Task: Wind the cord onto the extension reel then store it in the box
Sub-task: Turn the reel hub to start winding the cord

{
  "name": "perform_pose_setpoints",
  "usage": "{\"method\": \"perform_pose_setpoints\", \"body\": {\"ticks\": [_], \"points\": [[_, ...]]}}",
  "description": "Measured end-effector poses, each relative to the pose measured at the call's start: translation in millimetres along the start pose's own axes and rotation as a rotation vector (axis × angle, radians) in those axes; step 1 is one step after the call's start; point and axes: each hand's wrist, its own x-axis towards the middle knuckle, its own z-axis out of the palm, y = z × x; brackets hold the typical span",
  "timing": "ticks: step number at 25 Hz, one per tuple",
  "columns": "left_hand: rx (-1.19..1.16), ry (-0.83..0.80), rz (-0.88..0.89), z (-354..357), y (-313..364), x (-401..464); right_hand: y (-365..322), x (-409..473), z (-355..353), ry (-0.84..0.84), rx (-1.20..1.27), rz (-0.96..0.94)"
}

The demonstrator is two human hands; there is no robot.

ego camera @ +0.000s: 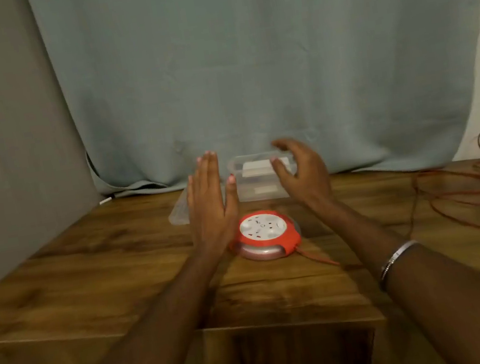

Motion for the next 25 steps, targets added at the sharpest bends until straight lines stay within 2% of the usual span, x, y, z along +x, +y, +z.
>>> {"method": "perform_pose_setpoints", "body": {"ticks": [1,4,5,7,10,12,15,18,25], "points": [[-0.030,-0.066,-0.065,5,-4,-11,4,-6,6,-0.137,0.036,0.044],[0.259,-0.246,-0.093,23,-26,-37,21,-24,20,-0.675,-0.112,0.078],[0.321,-0.299,-0.129,27,-34,-38,27,-25,21,-0.798,-0.111,0.079],[0.334,-0.380,-0.240,32,-44,-33,33,-19,15,-0.920,-0.031,0.104],[0.254,-0.491,-0.356,34,-45,-31,27,-13,3,-1.015,0.019,0.101],[0.121,-0.500,-0.384,34,-43,-32,24,-13,-1,-1.067,0.060,0.094],[-0.069,-0.512,-0.449,34,-48,-28,29,-17,-3,-1.051,0.102,0.124],[-0.212,-0.515,-0.442,35,-48,-28,32,-20,-1,-1.019,0.122,0.140],[-0.384,-0.488,-0.453,33,-51,-25,36,-18,7,-1.048,0.167,0.120]]}}
